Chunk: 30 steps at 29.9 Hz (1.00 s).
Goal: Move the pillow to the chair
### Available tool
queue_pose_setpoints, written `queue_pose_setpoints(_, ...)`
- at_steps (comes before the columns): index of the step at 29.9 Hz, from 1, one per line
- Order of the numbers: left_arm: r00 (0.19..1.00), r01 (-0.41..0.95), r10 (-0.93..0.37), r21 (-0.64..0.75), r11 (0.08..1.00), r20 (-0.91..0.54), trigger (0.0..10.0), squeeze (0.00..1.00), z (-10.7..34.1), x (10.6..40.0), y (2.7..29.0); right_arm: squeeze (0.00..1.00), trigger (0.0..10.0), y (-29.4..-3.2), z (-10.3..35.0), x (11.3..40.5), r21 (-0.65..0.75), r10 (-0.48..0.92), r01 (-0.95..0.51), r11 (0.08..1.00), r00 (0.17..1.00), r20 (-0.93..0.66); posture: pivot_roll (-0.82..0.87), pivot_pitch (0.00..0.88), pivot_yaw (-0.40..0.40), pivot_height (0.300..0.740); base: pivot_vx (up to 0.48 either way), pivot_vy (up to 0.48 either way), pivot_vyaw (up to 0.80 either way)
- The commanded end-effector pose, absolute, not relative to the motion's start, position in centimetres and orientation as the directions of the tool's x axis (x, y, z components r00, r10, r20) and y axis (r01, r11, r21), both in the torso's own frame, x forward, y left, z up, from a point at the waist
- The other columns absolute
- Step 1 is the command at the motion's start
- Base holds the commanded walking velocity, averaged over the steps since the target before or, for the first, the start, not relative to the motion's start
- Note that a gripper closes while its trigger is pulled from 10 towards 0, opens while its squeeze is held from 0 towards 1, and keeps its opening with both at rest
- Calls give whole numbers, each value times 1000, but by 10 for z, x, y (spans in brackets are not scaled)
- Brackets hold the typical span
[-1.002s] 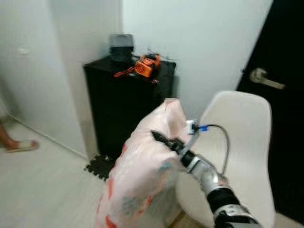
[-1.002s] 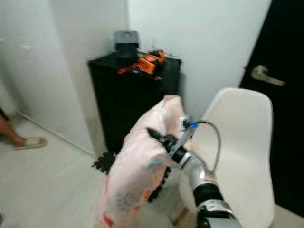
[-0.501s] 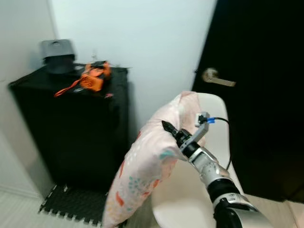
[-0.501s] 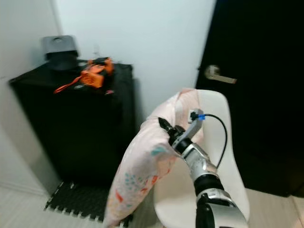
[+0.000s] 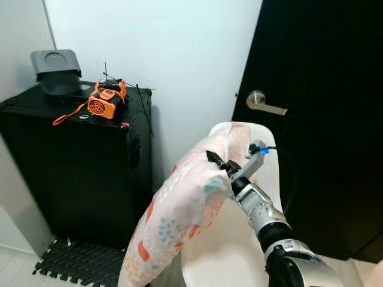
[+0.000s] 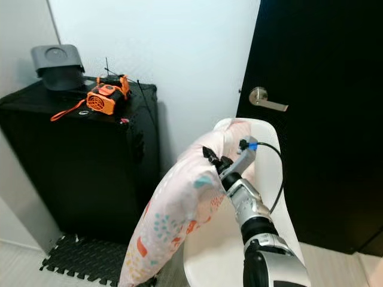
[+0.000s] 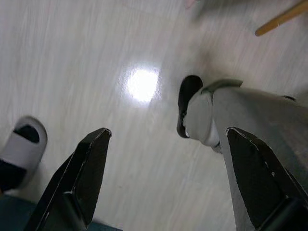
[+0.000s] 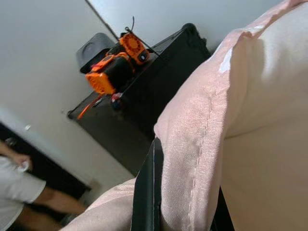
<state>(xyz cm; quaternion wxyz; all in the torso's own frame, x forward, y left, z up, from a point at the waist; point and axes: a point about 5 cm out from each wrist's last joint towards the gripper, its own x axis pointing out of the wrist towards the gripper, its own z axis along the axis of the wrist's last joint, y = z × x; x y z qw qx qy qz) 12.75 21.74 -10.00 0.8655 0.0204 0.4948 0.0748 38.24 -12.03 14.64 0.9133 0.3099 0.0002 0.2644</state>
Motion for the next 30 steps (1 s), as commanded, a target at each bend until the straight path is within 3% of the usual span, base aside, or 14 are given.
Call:
queue_pose_setpoints(1,480,-102,135,98,990,-867,10000,0,-103,122,212,0,10000,-127,158,386,512,459,-499,699,862,214,67,27,-60,740,251,-390,0)
queue_pose_setpoints(10,478,-107,139,99,989,-868,10000,0,-103,121,211,0,10000,-114,147,383,404,502,-505,763,856,122,64,31,-60,740,83,-290,0)
queue_pose_setpoints(12,476,-120,151,106,987,-866,10000,0,-103,121,212,0,10000,-100,136,378,322,535,-519,792,844,42,65,34,-63,740,0,0,0)
queue_pose_setpoints(18,476,-123,156,111,986,-866,10000,0,-103,121,213,0,10000,-90,125,375,264,525,-497,826,850,-43,64,33,-61,740,0,0,0)
queue_pose_setpoints(19,475,-122,157,112,986,-866,10000,0,-103,121,213,0,10000,-87,118,374,205,506,-480,853,857,-99,66,34,-63,740,0,0,0)
queue_pose_setpoints(29,475,-125,160,113,986,-865,10000,0,-103,120,213,0,10000,-82,122,378,196,435,-409,891,893,-116,76,43,-67,740,0,0,0)
queue_pose_setpoints(30,474,-122,159,114,986,-866,10000,0,-104,119,213,0,10000,-83,130,382,81,424,-417,905,898,-115,74,46,-67,740,0,0,0)
